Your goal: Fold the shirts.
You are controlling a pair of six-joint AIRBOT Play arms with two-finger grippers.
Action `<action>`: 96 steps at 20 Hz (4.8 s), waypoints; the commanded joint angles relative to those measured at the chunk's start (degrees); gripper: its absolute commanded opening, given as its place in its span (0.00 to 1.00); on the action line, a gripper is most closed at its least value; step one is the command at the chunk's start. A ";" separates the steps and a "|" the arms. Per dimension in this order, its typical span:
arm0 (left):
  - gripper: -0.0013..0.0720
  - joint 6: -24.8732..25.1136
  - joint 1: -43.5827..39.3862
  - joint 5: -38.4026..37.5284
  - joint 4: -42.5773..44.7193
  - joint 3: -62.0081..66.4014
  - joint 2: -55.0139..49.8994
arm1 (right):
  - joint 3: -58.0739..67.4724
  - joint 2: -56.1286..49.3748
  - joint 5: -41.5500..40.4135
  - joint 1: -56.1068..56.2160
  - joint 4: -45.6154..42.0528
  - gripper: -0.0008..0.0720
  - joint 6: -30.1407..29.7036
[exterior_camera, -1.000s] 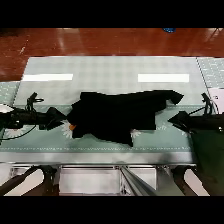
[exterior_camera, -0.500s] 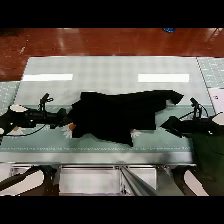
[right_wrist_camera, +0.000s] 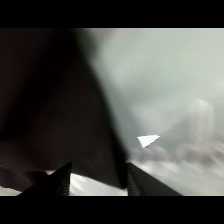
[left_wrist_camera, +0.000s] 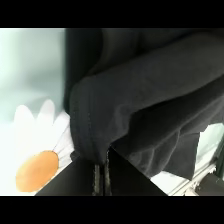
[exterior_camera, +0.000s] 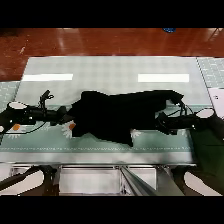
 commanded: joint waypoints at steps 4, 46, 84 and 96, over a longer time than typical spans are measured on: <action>0.05 0.09 -0.02 -0.68 -1.38 0.20 -0.02 | 7.54 -7.93 -2.60 7.89 8.04 0.05 -7.67; 0.05 -29.83 -21.16 -2.89 61.81 44.44 19.98 | 43.60 17.51 13.49 2.75 -26.99 0.04 6.03; 0.68 -13.57 16.57 -2.29 19.02 1.05 -1.27 | 7.65 14.08 7.58 -16.06 -1.07 0.57 -5.57; 0.05 -11.26 11.39 -1.77 18.18 1.18 -1.40 | -3.96 13.88 21.29 -21.35 -12.02 0.57 -5.62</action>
